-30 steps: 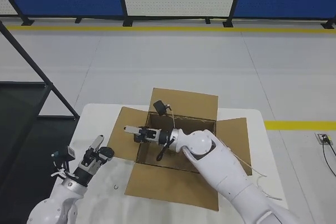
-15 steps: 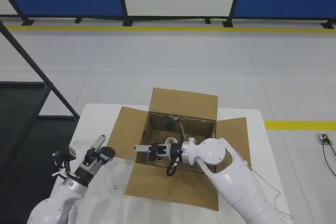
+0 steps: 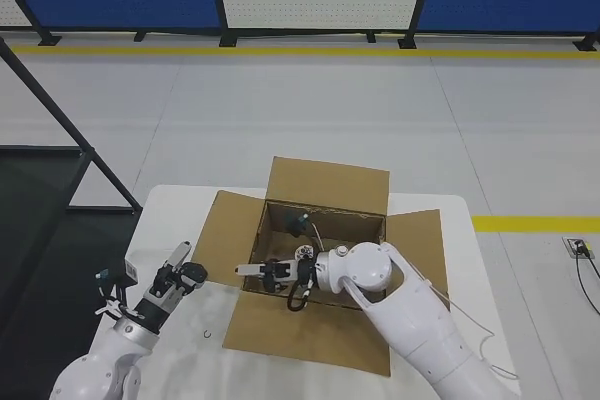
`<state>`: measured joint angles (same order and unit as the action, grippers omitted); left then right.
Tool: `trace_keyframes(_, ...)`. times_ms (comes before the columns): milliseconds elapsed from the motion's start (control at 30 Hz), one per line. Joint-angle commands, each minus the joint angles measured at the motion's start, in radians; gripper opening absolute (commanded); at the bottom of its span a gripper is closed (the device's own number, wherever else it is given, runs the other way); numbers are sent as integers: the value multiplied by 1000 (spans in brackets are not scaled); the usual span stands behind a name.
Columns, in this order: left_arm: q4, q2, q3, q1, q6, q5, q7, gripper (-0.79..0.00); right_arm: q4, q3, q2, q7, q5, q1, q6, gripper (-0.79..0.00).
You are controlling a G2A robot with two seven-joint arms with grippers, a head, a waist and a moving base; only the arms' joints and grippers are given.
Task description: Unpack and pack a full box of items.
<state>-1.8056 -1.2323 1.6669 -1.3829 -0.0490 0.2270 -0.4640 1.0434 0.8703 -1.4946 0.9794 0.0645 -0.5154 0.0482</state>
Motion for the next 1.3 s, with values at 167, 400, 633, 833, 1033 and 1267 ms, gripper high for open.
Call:
trace_keyframes(167, -2, 3, -6, -1, 3, -4, 1, 0, 3, 13, 7, 40, 7, -9, 18, 0)
trace_keyframes(400, -3, 5, -12, -3, 5, -7, 3, 0, 36, 31, 18, 70, -4, -27, 23, 0)
trace_keyframes(633, 8, 8, -17, -14, 8, -12, -1, 0, 91, 74, 27, -16, 22, -71, 74, 0)
trace_keyframes(833, 24, 10, -18, -22, 4, -17, 1, 0, 120, 96, 34, -24, 35, -92, 109, 0)
trace_keyframes(1033, 25, 13, -6, -35, -2, -14, 4, 0, 135, 104, 37, -28, 42, -100, 126, 0)
trace_keyframes(1267, 10, 16, 5, -52, -7, -5, 10, 0, 139, 103, 35, -59, 56, -102, 151, 0)
